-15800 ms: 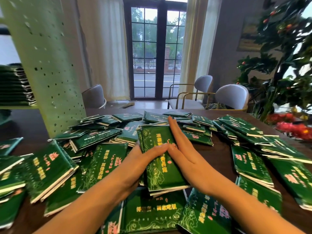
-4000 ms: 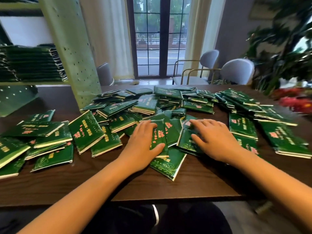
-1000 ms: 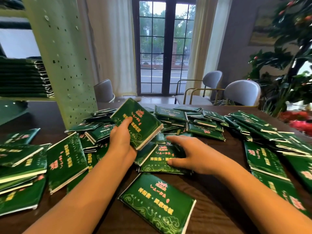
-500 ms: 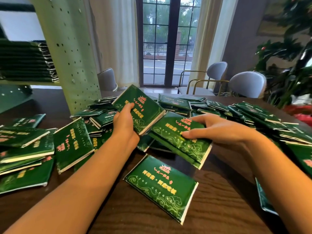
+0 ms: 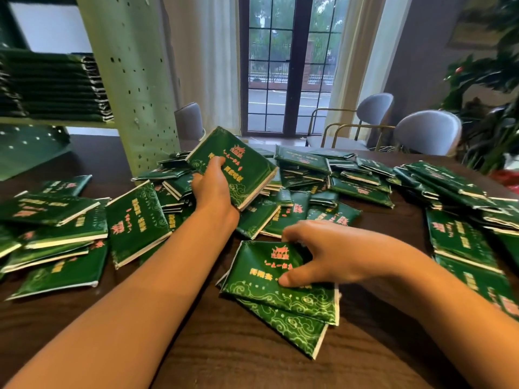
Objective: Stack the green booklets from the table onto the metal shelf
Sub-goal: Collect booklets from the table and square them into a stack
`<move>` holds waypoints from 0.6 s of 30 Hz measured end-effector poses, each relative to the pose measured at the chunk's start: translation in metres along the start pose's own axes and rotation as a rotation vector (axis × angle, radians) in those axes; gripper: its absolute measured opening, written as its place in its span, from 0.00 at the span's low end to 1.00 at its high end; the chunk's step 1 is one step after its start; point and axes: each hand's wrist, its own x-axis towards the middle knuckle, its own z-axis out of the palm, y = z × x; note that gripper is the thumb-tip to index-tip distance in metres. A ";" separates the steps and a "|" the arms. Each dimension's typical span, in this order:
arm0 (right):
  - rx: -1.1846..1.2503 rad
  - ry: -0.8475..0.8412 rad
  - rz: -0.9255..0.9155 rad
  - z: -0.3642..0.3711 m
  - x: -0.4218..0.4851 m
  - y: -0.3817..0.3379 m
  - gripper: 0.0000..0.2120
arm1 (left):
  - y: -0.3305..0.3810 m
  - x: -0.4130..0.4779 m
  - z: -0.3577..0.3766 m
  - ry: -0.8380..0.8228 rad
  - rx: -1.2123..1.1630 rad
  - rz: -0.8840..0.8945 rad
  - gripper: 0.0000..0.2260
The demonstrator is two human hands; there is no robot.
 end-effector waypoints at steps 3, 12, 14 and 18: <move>0.043 -0.002 -0.028 0.002 0.004 0.003 0.16 | -0.001 -0.001 0.000 -0.004 0.012 -0.003 0.16; 0.325 0.010 -0.153 -0.006 0.001 0.023 0.14 | 0.005 0.005 -0.003 -0.096 0.098 -0.052 0.17; 0.420 0.025 -0.170 -0.014 0.000 0.031 0.15 | 0.005 0.006 -0.002 -0.106 0.112 -0.049 0.17; 0.795 0.080 -0.195 -0.027 -0.005 0.048 0.21 | 0.003 0.005 -0.003 -0.125 0.149 -0.033 0.17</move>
